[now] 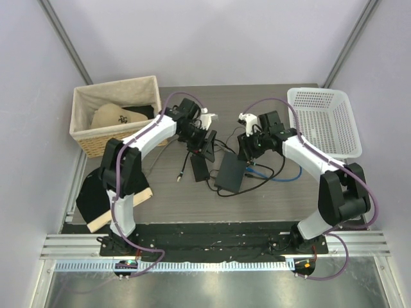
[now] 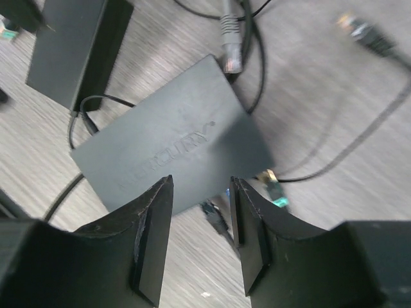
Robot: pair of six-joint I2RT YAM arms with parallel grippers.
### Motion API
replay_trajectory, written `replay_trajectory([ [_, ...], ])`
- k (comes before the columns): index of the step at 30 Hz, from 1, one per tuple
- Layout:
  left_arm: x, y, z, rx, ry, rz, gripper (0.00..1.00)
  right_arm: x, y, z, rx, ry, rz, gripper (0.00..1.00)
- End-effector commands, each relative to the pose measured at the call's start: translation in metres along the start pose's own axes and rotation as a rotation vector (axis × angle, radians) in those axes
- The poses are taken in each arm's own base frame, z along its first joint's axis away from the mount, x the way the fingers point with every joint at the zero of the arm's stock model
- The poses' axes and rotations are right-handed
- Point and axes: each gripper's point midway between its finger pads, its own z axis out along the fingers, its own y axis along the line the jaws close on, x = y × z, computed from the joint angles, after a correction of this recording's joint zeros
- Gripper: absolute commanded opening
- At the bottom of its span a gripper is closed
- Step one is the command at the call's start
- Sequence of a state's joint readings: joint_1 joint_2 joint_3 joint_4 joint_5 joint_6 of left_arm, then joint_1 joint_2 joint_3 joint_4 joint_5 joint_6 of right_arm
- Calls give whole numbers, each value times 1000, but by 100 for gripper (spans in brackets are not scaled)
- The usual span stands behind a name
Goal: Pull the plug from the switch port
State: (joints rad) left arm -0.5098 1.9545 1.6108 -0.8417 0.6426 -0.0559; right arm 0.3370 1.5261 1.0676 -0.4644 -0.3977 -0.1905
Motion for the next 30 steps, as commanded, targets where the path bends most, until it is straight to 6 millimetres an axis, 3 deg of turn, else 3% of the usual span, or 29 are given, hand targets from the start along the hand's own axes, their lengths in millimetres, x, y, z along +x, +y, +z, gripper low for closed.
replay_trajectory([
  [1,-11,-5,18,81,-21,-43,64,-10,14,17,-79,-43,109,48],
  [7,-9,6,30,72,23,-38,64,-3,34,34,-184,-19,157,45],
  [13,-11,12,36,81,44,-22,64,17,34,47,-184,20,207,35],
  [23,25,21,44,73,120,-58,65,49,24,62,-139,98,233,26],
  [30,53,46,35,-42,224,8,65,51,25,61,-143,102,224,25],
])
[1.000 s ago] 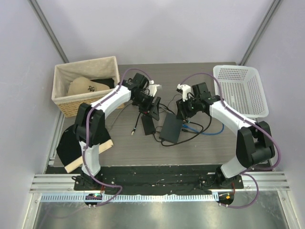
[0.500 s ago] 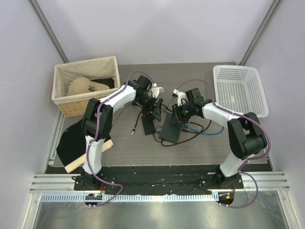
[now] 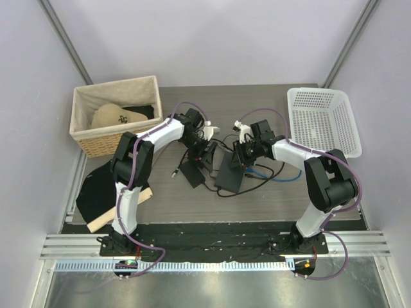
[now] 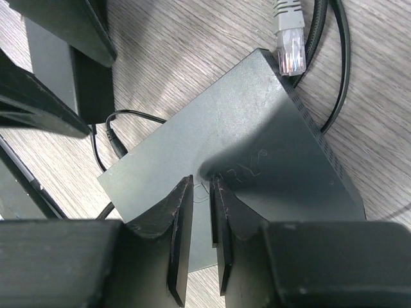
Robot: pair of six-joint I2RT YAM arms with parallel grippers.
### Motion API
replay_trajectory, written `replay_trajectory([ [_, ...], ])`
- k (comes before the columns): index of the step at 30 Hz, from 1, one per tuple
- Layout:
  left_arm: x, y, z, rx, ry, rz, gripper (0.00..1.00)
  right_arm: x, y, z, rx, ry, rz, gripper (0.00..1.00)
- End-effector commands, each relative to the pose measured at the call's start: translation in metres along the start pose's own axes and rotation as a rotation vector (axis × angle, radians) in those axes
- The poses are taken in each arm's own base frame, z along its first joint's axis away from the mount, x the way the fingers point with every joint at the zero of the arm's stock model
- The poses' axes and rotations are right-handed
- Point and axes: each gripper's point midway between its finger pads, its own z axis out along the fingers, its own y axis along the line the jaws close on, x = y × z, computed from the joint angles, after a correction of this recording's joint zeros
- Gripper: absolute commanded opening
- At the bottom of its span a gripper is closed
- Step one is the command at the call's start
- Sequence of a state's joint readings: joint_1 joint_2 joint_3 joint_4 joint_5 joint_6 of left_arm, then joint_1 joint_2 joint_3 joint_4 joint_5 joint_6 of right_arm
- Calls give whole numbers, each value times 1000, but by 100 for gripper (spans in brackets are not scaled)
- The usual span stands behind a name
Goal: Pull the plug from the switch port
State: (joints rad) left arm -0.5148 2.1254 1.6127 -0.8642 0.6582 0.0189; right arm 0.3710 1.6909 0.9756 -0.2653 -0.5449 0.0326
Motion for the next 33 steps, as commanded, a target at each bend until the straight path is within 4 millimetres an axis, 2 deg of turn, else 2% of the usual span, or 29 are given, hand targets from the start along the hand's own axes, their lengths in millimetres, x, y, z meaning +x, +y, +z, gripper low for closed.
replay_trajectory([
  [1,25,16,-10,-70,72,38,65,17,-10,5,33,42,2,25],
  [4,19,6,-13,-40,29,52,65,17,-9,5,27,44,0,25],
  [7,15,-5,-9,24,25,-8,65,20,-10,8,24,64,10,25],
  [13,28,-11,6,115,48,-122,65,23,-7,3,15,75,-12,25],
  [16,27,-15,12,168,45,-150,63,27,-8,0,15,88,-31,25],
  [25,11,-11,26,202,34,-184,52,29,-11,3,21,105,-36,25],
  [33,12,-21,34,324,61,-236,41,35,-14,6,24,121,-38,25],
])
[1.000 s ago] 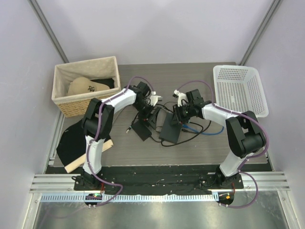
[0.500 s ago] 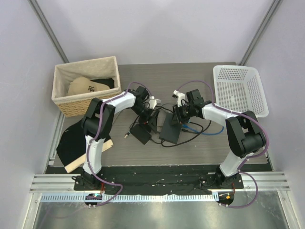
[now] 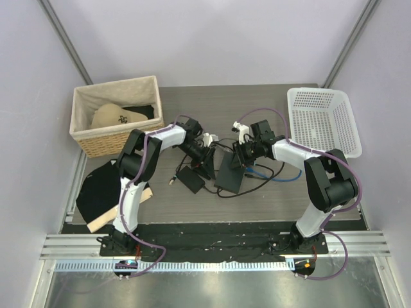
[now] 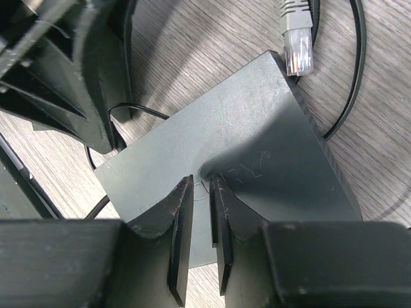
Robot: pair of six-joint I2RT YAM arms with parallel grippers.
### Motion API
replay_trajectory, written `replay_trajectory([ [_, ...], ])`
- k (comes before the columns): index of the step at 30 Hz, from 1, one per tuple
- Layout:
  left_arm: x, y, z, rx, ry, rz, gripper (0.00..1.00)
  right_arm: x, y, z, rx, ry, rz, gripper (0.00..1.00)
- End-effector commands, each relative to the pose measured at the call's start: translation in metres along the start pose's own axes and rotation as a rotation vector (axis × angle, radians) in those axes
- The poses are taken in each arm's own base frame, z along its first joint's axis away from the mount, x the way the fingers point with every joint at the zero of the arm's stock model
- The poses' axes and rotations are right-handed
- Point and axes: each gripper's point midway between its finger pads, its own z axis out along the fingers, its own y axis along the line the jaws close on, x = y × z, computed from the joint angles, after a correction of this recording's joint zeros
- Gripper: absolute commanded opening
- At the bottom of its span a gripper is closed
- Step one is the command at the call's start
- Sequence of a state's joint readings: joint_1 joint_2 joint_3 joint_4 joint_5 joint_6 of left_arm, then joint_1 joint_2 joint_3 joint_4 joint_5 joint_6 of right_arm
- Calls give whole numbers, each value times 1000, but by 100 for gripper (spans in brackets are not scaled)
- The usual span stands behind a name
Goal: Pull the plug from the switch port
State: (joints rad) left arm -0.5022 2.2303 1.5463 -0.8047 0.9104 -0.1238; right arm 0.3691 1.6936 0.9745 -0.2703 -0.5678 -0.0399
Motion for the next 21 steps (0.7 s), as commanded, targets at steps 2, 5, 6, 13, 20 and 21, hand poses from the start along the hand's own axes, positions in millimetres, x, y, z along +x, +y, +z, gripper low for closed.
replay_trajectory([
  [2,-4,-14,5,133,10,-10,36,33,-12,5,44,116,30,25],
  [5,-3,-17,7,176,19,-16,31,33,-13,6,43,116,32,25],
  [6,-3,-17,7,178,20,-12,30,34,-12,6,42,119,30,25],
  [13,-5,-18,11,238,34,-10,26,35,-12,6,40,124,28,25],
  [20,-8,-21,15,316,44,-8,0,31,-9,-2,35,136,-78,25],
  [21,-10,-23,14,327,40,-2,0,25,-11,-6,65,131,-136,25],
])
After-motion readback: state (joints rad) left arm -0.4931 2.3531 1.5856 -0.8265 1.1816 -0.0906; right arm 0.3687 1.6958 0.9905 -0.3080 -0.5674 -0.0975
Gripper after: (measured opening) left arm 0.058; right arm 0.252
